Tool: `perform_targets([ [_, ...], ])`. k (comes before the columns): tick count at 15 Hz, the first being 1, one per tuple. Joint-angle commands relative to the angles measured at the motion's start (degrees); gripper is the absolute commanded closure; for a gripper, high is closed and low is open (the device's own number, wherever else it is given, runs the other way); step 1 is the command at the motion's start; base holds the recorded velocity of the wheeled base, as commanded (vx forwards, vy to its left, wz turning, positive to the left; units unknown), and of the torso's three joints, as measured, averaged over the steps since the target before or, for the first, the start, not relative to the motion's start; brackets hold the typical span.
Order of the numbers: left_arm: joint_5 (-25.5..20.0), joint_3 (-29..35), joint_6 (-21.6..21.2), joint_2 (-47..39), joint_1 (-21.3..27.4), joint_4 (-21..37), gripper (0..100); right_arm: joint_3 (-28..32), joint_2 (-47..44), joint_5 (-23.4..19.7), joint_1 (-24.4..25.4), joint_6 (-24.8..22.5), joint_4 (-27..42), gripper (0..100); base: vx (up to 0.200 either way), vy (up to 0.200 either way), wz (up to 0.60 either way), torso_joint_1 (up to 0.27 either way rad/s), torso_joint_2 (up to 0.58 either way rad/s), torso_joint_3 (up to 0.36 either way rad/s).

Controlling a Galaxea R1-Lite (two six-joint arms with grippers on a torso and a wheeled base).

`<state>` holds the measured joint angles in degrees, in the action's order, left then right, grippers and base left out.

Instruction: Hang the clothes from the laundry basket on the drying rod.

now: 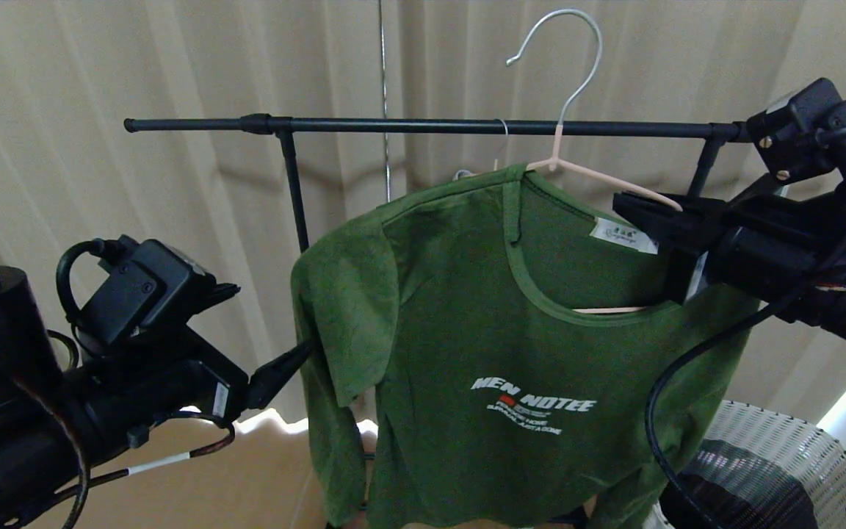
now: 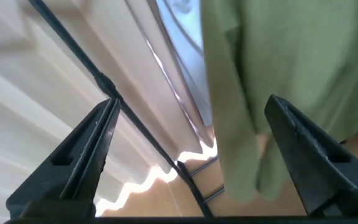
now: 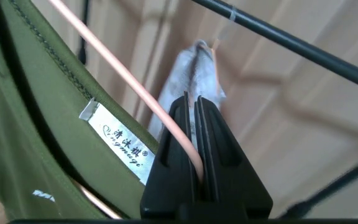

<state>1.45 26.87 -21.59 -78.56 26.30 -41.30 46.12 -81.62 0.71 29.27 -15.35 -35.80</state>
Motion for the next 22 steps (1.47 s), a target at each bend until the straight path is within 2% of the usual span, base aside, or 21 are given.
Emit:
perform_targets([
  [1, -0.04, 0.99, 0.06, -1.51, -0.1, -0.01, 0, -0.59, 1.55, -0.18, 1.76, -0.03, 0.03, 100, 0.0, 0.0, 0.0, 0.0, 0.0, 0.0],
  [3, -0.04, 0.99, 0.06, -1.6, 0.16, -0.01, 0, -0.77, 1.99, -0.09, 2.2, -0.12, 0.03, 100, 0.0, 0.0, 0.0, 0.0, 0.0, 0.0],
  [4, -0.04, 0.99, -0.03, -1.51, 0.16, -0.01, 100, -0.68, 1.99, -0.09, 2.2, -0.12, 0.03, 100, 0.0, 0.0, 0.0, 0.0, 0.0, 0.0],
  [7, 0.13, 0.47, -0.47, -1.16, -0.19, -0.09, 100, -0.59, 1.72, 0.17, 1.76, -0.12, 0.03, 100, 0.0, 0.0, 0.0, 0.0, 0.0, 0.0],
  [9, 0.22, -0.5, -0.82, 0.51, -0.46, -0.8, 100, -0.68, 1.55, 0.44, -0.27, -0.12, 0.03, 100, 0.0, 0.0, 0.0, 0.0, 0.0, 0.0],
  [12, -0.04, -0.41, -1.0, 1.65, -8.28, -0.62, 100, -0.59, 1.28, 0.17, -5.36, 0.32, -0.06, 100, 0.0, 0.0, 0.0, 0.0, 0.0, 0.0],
  [13, -0.04, -0.41, -0.91, 1.74, -9.33, -0.62, 100, -0.59, 1.37, 0.08, -5.89, 0.41, 0.03, 100, 0.0, 0.0, 0.0, 0.0, 0.0, 0.0],
  [18, -0.04, -0.41, -0.65, 2.53, -7.31, -0.53, 100, -0.15, 1.46, -0.09, -5.8, 0.85, -0.06, 100, 0.0, 0.0, 0.0, 0.0, 0.0, 0.0],
  [19, -0.13, -0.68, -0.73, 2.62, -7.13, -0.53, 0, -0.15, 1.46, -0.09, -5.8, 0.85, -0.06, 100, 0.0, 0.0, 0.0, 0.0, 0.0, 0.0],
  [22, -0.13, -0.94, -0.56, 5.43, -5.55, -0.27, 0, -0.24, 1.64, 0.0, -5.8, 0.85, -0.06, 100, 0.0, 0.0, 0.0, 0.0, 0.0, 0.0],
])
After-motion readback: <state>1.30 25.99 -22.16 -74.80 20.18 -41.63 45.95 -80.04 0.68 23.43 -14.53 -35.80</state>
